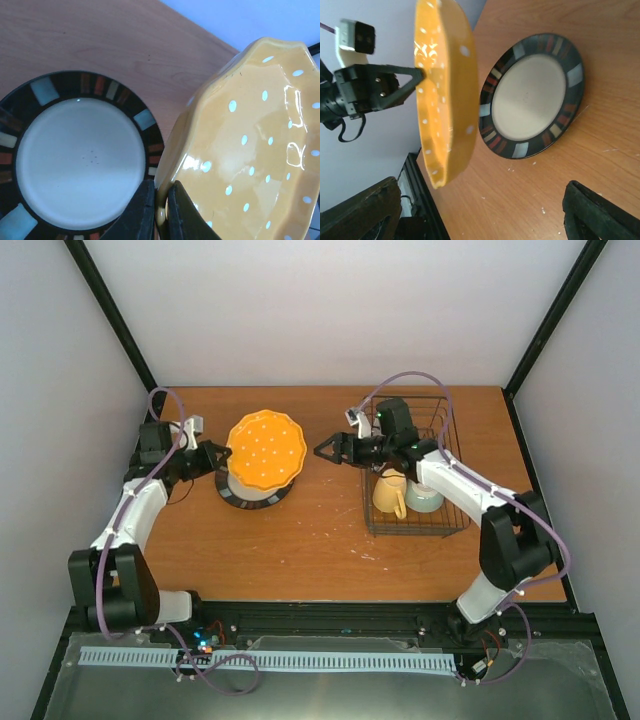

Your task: Load the mixed dishes into the dish rack

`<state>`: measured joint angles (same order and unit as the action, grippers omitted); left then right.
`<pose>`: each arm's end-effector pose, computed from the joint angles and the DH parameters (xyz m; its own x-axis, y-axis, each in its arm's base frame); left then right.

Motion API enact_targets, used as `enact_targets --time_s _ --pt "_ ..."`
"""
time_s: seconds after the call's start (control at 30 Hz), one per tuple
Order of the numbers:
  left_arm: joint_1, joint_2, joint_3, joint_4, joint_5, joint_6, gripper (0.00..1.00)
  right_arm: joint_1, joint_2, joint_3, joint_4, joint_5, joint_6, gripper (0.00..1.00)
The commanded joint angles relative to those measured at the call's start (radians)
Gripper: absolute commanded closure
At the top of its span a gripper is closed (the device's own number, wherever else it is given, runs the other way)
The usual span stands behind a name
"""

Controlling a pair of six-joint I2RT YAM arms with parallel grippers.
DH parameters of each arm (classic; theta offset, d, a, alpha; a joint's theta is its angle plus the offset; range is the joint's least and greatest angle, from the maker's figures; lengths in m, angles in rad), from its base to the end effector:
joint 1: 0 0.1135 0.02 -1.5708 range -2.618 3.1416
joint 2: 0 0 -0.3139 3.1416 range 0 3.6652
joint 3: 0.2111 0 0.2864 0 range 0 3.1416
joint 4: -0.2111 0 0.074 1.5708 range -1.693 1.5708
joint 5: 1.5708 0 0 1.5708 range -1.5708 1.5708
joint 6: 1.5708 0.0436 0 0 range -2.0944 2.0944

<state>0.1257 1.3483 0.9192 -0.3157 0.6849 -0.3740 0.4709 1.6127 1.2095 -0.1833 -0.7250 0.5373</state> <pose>0.3106 0.0114 0.2847 -0.7591 -0.3811 -0.5277 0.0935 0.7385 -0.6678 0.3461 0.2086 0.3134 -0.8494 -0.0026 -0.5277 -0.4621 0.4863 0.7416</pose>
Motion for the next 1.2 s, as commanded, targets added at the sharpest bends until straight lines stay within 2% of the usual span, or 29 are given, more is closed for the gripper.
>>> enact_targets --time_s 0.0,0.3,0.47,0.67,0.83,0.93,0.97,1.0,1.03,1.13,1.17 --pt "-0.005 -0.089 0.076 0.010 0.105 -0.033 0.99 0.032 0.053 0.061 0.043 -0.102 0.030 0.13" --pt "-0.005 -0.116 0.089 -0.022 0.090 -0.025 1.00 0.077 0.105 0.074 0.218 -0.194 0.146 0.13" --pt "-0.005 -0.123 0.087 -0.003 0.110 -0.043 0.99 0.109 0.142 0.109 0.209 -0.197 0.139 0.14" --pt "-0.005 -0.143 0.089 -0.003 0.130 -0.057 0.99 0.170 0.229 0.178 0.199 -0.200 0.133 0.20" --pt "-0.005 -0.160 0.091 -0.005 0.134 -0.061 0.99 0.210 0.284 0.207 0.290 -0.228 0.190 0.41" --pt "-0.005 -0.162 0.091 -0.011 0.134 -0.057 0.99 0.223 0.296 0.217 0.326 -0.237 0.207 0.58" --pt "-0.005 -0.161 0.091 -0.010 0.135 -0.057 0.99 0.224 0.296 0.217 0.331 -0.239 0.209 0.67" --pt "-0.005 -0.162 0.089 -0.009 0.135 -0.058 0.99 0.225 0.293 0.213 0.337 -0.238 0.210 0.85" --pt "-0.005 -0.161 0.089 -0.008 0.136 -0.058 0.99 0.226 0.283 0.207 0.339 -0.229 0.209 0.96" --pt "-0.005 -0.156 0.091 -0.012 0.131 -0.053 0.99 0.224 0.246 0.189 0.318 -0.183 0.184 0.97" --pt "-0.005 -0.153 0.094 -0.018 0.120 -0.050 0.94 0.224 0.230 0.186 0.307 -0.167 0.173 0.97"
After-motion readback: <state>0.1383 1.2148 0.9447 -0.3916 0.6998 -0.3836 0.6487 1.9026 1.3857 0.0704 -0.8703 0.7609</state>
